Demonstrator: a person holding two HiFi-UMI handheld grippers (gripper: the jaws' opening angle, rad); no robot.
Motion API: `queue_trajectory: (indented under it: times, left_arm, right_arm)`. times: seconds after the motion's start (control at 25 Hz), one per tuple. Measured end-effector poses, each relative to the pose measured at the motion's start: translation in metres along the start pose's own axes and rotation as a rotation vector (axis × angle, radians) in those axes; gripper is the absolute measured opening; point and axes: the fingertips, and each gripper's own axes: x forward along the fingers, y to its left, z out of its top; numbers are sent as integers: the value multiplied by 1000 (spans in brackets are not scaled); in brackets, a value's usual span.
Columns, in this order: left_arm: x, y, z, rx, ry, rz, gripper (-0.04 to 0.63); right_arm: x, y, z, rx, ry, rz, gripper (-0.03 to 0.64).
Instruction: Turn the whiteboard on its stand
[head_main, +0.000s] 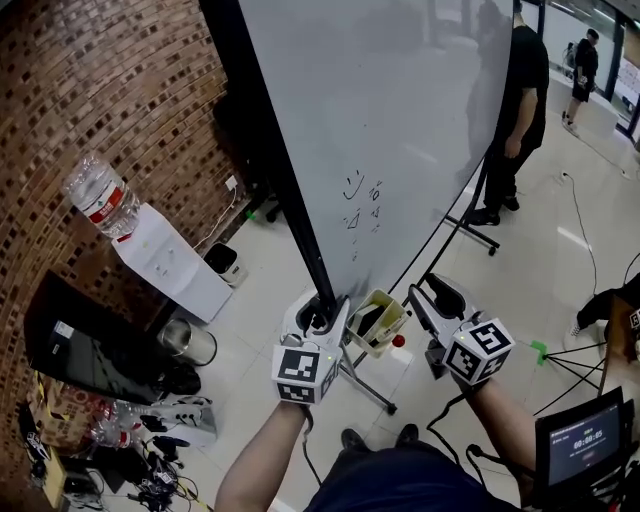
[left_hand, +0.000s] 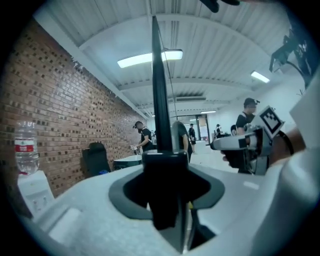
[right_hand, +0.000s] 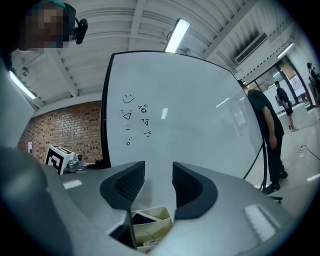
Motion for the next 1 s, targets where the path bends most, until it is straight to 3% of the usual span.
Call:
queue_trajectory:
  times: [0.36,0.56,1.0]
  left_arm:
    - [-2,-6,-10,-9,10,-45,164]
    - [-31,-14,-26,2,0,-59,164]
    - [-58,-38,-3,-16,-33,-45,165]
  right_arm:
    - [-10,2,-29,55,7,-54,144]
    - [-33,20,-51,45,-3,-93,140]
    - [-40,14,-37,23,52,-134,139]
